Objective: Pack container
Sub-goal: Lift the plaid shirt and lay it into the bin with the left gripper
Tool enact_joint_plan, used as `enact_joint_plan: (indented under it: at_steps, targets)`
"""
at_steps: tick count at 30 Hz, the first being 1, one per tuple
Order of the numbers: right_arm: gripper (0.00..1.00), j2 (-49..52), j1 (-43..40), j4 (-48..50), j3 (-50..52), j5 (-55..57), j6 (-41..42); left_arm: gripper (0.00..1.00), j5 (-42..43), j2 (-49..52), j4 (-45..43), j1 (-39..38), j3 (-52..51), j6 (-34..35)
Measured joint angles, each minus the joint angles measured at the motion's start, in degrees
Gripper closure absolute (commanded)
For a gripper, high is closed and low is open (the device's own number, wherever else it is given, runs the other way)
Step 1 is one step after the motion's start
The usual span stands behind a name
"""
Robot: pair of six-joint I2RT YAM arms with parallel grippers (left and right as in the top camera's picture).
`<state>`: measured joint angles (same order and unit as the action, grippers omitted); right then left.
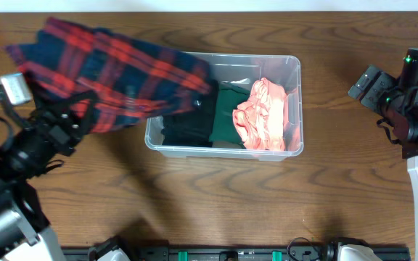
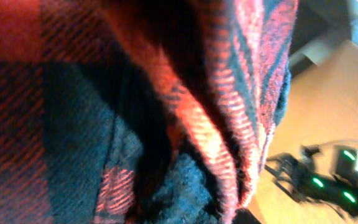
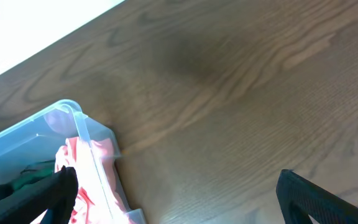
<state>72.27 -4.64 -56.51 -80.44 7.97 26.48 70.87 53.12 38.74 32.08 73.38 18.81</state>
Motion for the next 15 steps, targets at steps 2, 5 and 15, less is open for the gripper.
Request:
enact_joint_plan:
  at_steps: [2, 5, 15]
  targets:
    - [0.01, 0.0, 0.0, -0.02, 0.0, 0.0, 0.0, 0.94, -2.14, -0.57, -2.51, -4.83, 0.0, 3.82]
    - [0.01, 0.0, 0.0, -0.02, 0.0, 0.0, 0.0, 0.94, -7.1, -0.13, -5.22, -12.61, 0.0, 9.92]
    - [0.01, 0.0, 0.0, -0.02, 0.0, 0.0, 0.0, 0.94, -35.41, 8.07, -7.13, -41.11, 0.0, 25.94]
